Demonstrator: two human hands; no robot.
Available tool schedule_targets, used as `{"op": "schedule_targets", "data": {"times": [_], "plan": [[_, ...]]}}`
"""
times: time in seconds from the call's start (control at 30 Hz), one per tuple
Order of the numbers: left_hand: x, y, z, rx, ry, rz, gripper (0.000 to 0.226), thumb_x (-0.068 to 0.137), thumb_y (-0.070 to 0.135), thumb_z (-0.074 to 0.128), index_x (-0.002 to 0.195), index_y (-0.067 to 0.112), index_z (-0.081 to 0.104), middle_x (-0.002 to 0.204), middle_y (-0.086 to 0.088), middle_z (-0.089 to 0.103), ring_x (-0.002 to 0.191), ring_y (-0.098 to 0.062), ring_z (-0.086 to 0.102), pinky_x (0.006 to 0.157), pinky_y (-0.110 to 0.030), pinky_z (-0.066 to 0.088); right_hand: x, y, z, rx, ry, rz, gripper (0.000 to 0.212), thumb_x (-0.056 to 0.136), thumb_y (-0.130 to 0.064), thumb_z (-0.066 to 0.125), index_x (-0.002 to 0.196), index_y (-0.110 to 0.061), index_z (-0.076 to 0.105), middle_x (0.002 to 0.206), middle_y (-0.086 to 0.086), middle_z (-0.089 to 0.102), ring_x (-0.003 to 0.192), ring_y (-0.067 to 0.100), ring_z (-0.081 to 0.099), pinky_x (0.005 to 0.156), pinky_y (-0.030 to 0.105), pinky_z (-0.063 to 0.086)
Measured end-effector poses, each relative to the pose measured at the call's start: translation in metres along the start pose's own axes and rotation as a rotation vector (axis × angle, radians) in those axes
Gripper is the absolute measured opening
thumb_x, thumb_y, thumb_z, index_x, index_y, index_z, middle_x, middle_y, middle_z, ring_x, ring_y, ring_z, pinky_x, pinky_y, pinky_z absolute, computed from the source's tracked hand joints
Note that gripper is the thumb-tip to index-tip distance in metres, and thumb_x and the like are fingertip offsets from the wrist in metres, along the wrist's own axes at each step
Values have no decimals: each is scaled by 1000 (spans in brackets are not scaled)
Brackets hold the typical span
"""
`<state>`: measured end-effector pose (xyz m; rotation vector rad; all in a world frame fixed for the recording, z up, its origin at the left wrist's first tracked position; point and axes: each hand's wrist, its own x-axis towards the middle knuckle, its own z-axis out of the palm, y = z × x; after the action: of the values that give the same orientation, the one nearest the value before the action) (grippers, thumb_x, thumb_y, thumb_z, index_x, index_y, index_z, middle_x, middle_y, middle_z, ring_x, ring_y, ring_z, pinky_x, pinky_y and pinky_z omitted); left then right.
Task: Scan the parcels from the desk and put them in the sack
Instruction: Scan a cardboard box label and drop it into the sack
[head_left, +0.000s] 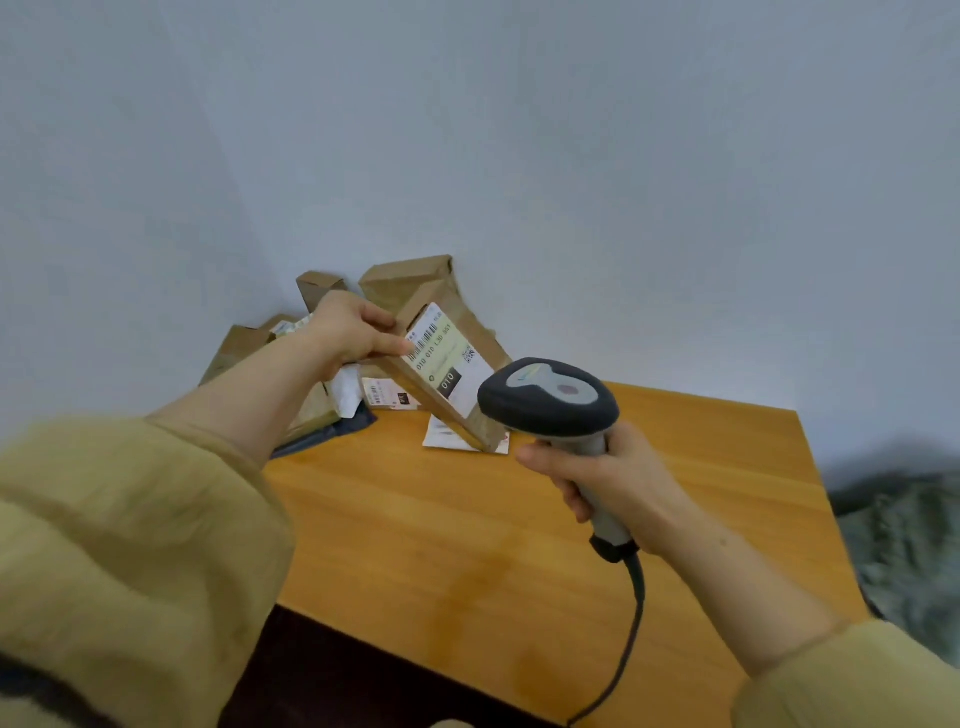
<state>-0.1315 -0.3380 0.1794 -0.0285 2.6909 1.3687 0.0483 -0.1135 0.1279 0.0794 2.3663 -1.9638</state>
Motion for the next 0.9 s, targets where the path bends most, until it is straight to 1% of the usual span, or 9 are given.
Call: {"op": "schedule_targets", "data": {"times": [0.03, 0.13, 0.27, 0.4, 0.47, 0.57, 0.67, 0.77, 0.9], "plan": [[0, 3, 0, 3, 1, 1, 52, 67, 8, 84, 115, 3, 65, 92, -2, 67, 79, -11, 64, 65, -20, 51, -1, -1, 0, -51, 14, 11, 40, 76, -29, 78, 79, 6, 60, 50, 11, 51, 45, 21, 45, 59, 36, 48], [2, 8, 1, 2, 4, 9, 51, 67, 9, 84, 114, 3, 65, 91, -2, 68, 77, -9, 63, 62, -19, 49, -4, -2, -2, -163, 61, 38, 22, 78, -22, 78, 81, -7, 61, 47, 2, 53, 42, 14, 46, 54, 31, 47], [3, 11, 4, 33, -15, 20, 49, 71, 9, 81, 117, 4, 64, 96, -3, 66, 76, -7, 61, 59, -18, 48, -5, -2, -5, -212, 111, 30, 17, 80, -17, 75, 81, -10, 61, 50, 1, 54, 40, 11, 46, 51, 27, 46], [6, 14, 5, 65, -14, 41, 51, 70, 11, 82, 117, 3, 64, 97, -3, 66, 76, -7, 60, 66, -22, 50, -4, -4, -6, -231, 117, 23, 16, 80, -15, 75, 80, -11, 60, 48, 1, 54, 38, 10, 46, 51, 26, 46], [9, 15, 6, 67, -5, 42, 51, 69, 11, 83, 116, 3, 65, 102, -5, 66, 80, -12, 62, 74, -26, 53, -3, -4, -7, -228, 120, 25, 16, 80, -14, 75, 82, -14, 59, 48, -1, 53, 37, 8, 46, 49, 24, 46], [10, 15, 7, 62, -25, 29, 48, 66, 12, 85, 110, 3, 66, 102, -8, 69, 90, -19, 67, 87, -35, 55, -2, -4, -7, -247, 118, 20, 17, 81, -15, 74, 83, -17, 58, 48, -2, 53, 38, 7, 46, 47, 21, 45], [13, 15, 7, 39, -52, 26, 46, 64, 12, 86, 106, 3, 68, 100, -11, 71, 90, -23, 69, 87, -38, 56, 0, -4, -9, -232, 128, 20, 18, 80, -13, 74, 81, -17, 57, 47, -3, 52, 38, 9, 46, 46, 22, 45], [14, 17, 9, 68, -42, 35, 39, 68, 13, 84, 103, 6, 68, 95, -7, 69, 91, -21, 68, 88, -37, 55, 1, -4, -9, -232, 131, 18, 18, 80, -12, 74, 80, -17, 57, 44, -5, 51, 37, 7, 45, 45, 21, 45], [15, 18, 13, 68, -61, 31, 26, 68, 13, 83, 89, 12, 68, 91, -5, 70, 90, -21, 69, 87, -37, 56, 3, -6, -10, -247, 135, 22, 18, 81, -13, 74, 77, -18, 57, 49, -3, 53, 39, 8, 45, 46, 22, 45]]}}
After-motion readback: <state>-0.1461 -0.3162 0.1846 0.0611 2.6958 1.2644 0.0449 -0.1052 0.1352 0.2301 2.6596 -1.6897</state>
